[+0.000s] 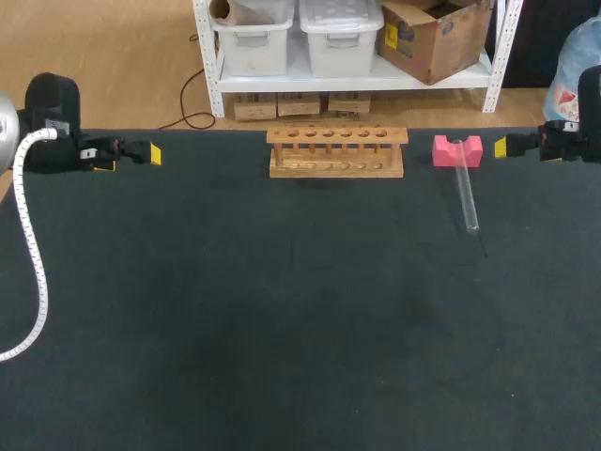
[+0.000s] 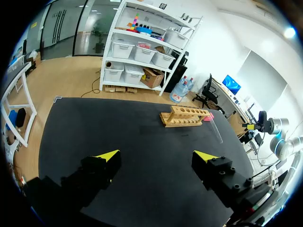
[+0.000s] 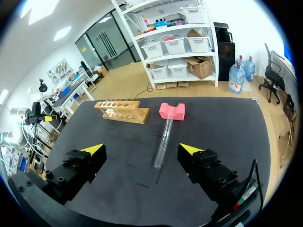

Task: Grasp the test tube, adjust it, and insert it.

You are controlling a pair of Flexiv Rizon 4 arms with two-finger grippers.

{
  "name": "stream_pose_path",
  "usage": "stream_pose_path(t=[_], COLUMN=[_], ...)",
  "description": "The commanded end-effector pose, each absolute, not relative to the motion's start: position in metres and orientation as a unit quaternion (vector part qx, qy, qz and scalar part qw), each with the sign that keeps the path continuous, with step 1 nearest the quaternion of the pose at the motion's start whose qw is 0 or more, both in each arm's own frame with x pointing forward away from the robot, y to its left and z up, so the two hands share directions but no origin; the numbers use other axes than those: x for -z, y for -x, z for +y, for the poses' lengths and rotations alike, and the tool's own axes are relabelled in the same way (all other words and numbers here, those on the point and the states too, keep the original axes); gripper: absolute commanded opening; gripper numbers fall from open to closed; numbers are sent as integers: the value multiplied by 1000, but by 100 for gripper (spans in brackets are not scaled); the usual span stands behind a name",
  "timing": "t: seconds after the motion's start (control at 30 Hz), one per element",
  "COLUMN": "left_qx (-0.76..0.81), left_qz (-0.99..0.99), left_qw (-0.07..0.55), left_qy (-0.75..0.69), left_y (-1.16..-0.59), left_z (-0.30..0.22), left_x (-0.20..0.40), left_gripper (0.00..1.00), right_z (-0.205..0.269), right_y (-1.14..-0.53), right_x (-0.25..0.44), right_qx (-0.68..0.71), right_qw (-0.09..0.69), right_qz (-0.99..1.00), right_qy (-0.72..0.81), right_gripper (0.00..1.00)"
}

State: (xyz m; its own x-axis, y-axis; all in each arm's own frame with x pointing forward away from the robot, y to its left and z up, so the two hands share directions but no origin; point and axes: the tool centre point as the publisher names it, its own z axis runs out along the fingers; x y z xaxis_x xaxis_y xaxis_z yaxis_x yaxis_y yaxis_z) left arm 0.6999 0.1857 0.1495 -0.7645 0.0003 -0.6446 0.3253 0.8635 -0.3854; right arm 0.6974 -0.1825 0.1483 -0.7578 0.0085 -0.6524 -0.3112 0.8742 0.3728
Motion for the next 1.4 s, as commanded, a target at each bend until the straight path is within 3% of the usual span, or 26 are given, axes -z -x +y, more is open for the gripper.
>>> stream_pose_path(t=[0.03, 0.57, 1.17, 1.4], left_qx=[241, 241, 291, 293], left_qz=[909, 909, 737, 679], left_qw=[329, 329, 456, 493], left_qy=[-88, -88, -404, -457], left_y=[-700, -700, -700, -714], left_z=[184, 184, 200, 201], left_x=[-151, -151, -172, -168], left_gripper=[100, 100, 100, 100], right_z=[-183, -183, -183, -183], right_y=[-697, -697, -697, -697], right_x=[-148, -148, -148, -148], right_qx=[-235, -235, -235, -235], right_qw=[338, 338, 338, 338], right_qz=[907, 907, 907, 907], right_qy=[83, 83, 83, 83], right_gripper=[100, 100, 100, 100])
